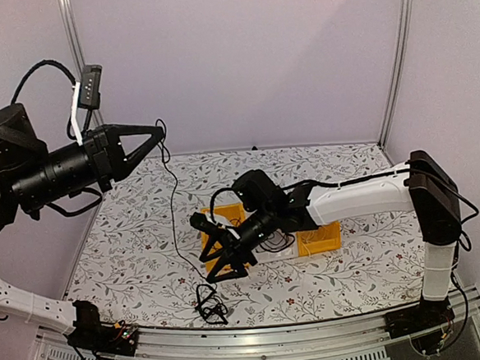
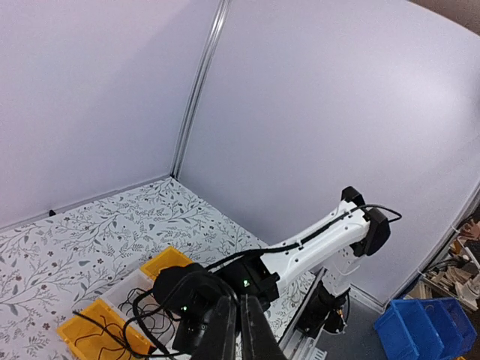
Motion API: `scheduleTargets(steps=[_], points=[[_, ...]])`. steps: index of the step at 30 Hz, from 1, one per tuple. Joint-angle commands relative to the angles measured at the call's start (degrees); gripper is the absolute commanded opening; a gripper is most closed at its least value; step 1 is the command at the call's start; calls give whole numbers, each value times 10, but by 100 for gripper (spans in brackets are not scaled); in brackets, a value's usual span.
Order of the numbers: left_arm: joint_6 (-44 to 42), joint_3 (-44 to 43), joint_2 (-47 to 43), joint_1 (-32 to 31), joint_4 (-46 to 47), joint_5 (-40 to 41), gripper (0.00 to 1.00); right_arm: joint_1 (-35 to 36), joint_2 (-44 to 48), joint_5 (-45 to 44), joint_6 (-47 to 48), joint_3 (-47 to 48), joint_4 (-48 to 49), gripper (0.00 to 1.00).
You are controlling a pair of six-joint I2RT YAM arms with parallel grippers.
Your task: Untangle the cables
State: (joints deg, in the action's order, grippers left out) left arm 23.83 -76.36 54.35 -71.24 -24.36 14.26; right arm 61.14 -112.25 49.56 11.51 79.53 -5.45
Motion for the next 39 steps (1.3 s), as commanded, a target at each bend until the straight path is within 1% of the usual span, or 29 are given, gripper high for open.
scheduleTargets(steps=[1, 3, 5, 7, 9, 13, 17, 20, 23, 26, 29, 31, 35, 39], points=[[-51, -84, 33, -6, -16, 18, 0, 39, -51, 20, -36, 6, 49, 76], [-70, -131, 56, -6, -23, 22, 0, 46, -81, 16, -40, 11, 49, 69], [-91, -176, 79, -6, -29, 29, 0, 46, -104, 19, -48, 15, 64, 64], [-108, -214, 99, -6, -29, 40, 0, 46, -116, 15, -47, 11, 65, 62], [-126, -249, 115, -6, -25, 55, 0, 46, -115, 6, -42, 5, 65, 61], [-158, -277, 120, -6, 22, 82, 0, 46, -119, -1, -38, -2, 59, 62], [-181, -285, 109, -6, 83, 116, 0, 46, -125, -14, -34, -5, 55, 69], [-194, -319, 118, -6, 96, 139, 0, 46, -120, -23, -23, -4, 37, 74], [-206, -344, 127, -6, 101, 150, 0, 46, -107, -30, -1, -4, 15, 75], [-216, -338, 133, -6, 102, 165, 0, 44, -65, -48, 43, -13, -15, 78], [-214, -311, 134, -6, 100, 165, 0, 30, -15, -68, 78, -16, -56, 82], [-209, -288, 134, -6, 102, 160, 0, 13, 24, -76, 103, -14, -86, 83], [-202, -227, 125, -6, 126, 152, 0, -32, 75, -81, 126, -4, -140, 84], [-207, -174, 122, -5, 151, 163, 0, -74, 126, -77, 146, -21, -157, 85]])
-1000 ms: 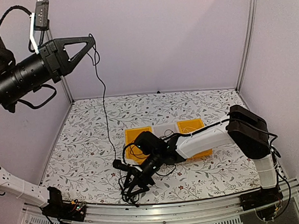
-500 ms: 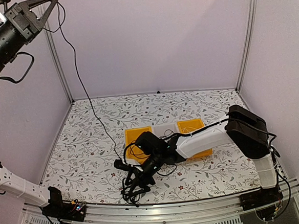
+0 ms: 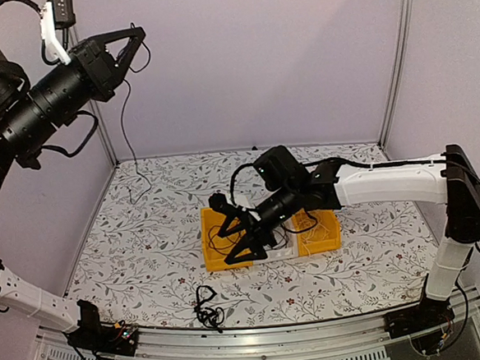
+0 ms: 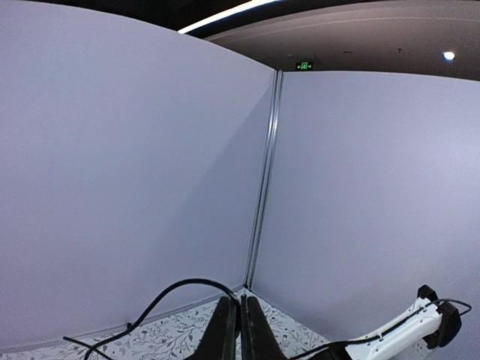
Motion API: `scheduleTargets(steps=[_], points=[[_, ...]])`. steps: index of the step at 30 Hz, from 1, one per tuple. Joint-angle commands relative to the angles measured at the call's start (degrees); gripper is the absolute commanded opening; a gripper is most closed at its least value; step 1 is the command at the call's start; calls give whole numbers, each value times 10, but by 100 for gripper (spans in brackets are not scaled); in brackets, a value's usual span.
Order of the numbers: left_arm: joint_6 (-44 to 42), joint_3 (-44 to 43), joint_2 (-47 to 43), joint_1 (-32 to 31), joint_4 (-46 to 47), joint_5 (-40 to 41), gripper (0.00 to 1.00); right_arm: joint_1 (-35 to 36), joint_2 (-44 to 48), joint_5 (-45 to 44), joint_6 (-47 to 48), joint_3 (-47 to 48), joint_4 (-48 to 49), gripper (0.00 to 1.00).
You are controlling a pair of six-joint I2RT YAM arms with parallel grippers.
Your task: Untangle the cables
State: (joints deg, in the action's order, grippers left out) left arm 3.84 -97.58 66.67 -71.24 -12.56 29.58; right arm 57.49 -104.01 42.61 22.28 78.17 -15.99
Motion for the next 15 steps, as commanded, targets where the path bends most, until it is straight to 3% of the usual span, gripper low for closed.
scheduleTargets(steps=[1, 15], points=[[-8, 47, 0, -5, 36, 12, 0, -47, 62, -7, 44, -13, -54, 85], [-13, 92, 42, 2, 23, 22, 0, -222, 207, -25, 112, -159, -79, 86]])
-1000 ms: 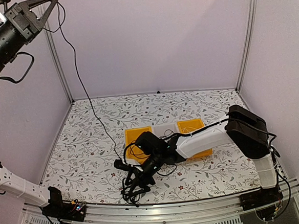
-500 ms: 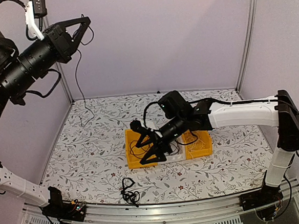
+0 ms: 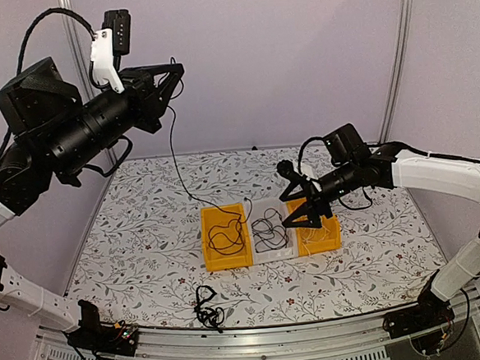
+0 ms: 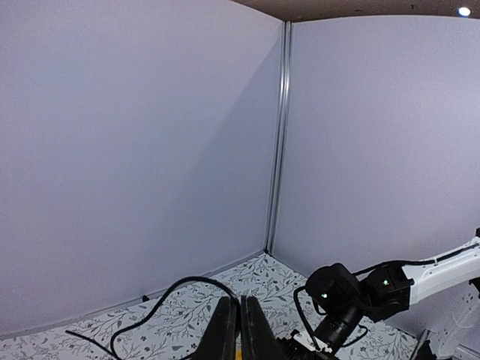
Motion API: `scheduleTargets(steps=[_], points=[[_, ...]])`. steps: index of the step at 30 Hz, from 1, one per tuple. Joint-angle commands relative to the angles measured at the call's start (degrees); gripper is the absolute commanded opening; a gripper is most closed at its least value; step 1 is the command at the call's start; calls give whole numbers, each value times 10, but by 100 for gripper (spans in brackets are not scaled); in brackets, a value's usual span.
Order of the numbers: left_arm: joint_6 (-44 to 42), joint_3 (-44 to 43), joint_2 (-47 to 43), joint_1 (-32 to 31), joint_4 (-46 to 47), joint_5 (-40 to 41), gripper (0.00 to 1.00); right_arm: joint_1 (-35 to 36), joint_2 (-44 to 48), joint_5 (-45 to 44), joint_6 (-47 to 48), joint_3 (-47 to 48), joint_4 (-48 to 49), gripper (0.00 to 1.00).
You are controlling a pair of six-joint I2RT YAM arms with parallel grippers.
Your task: Untangle the cables
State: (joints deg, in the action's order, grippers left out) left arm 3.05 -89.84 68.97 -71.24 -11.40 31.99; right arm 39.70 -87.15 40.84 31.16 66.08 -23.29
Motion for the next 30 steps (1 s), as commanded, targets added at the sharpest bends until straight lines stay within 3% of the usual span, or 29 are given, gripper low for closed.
scheduleTargets(steps=[1, 8, 18, 30], points=[[-5, 16, 24, 4, 11, -6, 0, -56, 46, -6, 25, -53, -3, 86], [-4, 14, 53, 19, -1, -23, 0, -113, 70, -3, 16, -117, 48, 86], [33, 60, 49, 62, -3, -67, 0, -118, 67, -14, 5, -130, 73, 86], [97, 188, 17, 101, 28, -102, 0, -125, 76, -33, 3, -134, 80, 86]])
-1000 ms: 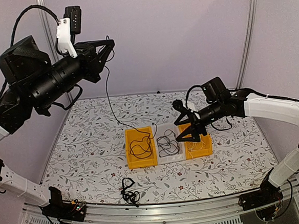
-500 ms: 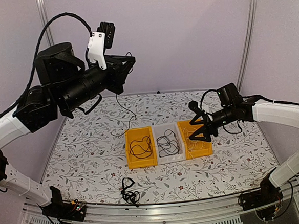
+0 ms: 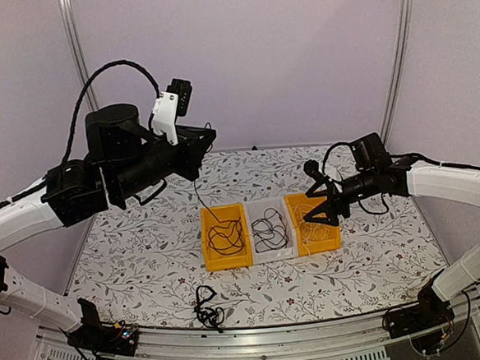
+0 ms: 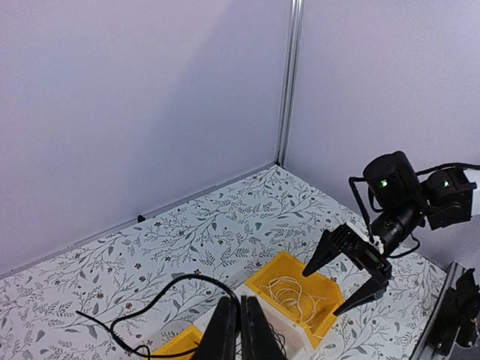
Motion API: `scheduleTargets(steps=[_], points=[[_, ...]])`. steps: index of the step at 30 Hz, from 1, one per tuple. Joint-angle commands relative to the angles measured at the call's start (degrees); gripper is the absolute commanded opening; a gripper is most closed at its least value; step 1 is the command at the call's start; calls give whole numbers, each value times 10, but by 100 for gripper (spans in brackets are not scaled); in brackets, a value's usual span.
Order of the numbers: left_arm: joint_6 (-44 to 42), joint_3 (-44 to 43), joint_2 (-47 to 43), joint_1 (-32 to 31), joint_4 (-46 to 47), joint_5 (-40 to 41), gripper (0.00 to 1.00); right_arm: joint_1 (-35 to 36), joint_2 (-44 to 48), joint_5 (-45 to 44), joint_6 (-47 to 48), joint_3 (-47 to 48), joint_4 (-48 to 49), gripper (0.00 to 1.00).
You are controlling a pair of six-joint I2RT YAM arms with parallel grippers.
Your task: Untangle the cables
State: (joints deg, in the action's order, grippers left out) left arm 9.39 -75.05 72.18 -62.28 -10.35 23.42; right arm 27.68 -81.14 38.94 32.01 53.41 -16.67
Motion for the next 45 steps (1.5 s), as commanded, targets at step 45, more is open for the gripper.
scheduleTargets(steps=[45], points=[[195, 202, 176, 71, 148, -340, 0, -17, 33, -53, 9, -23, 23, 87]])
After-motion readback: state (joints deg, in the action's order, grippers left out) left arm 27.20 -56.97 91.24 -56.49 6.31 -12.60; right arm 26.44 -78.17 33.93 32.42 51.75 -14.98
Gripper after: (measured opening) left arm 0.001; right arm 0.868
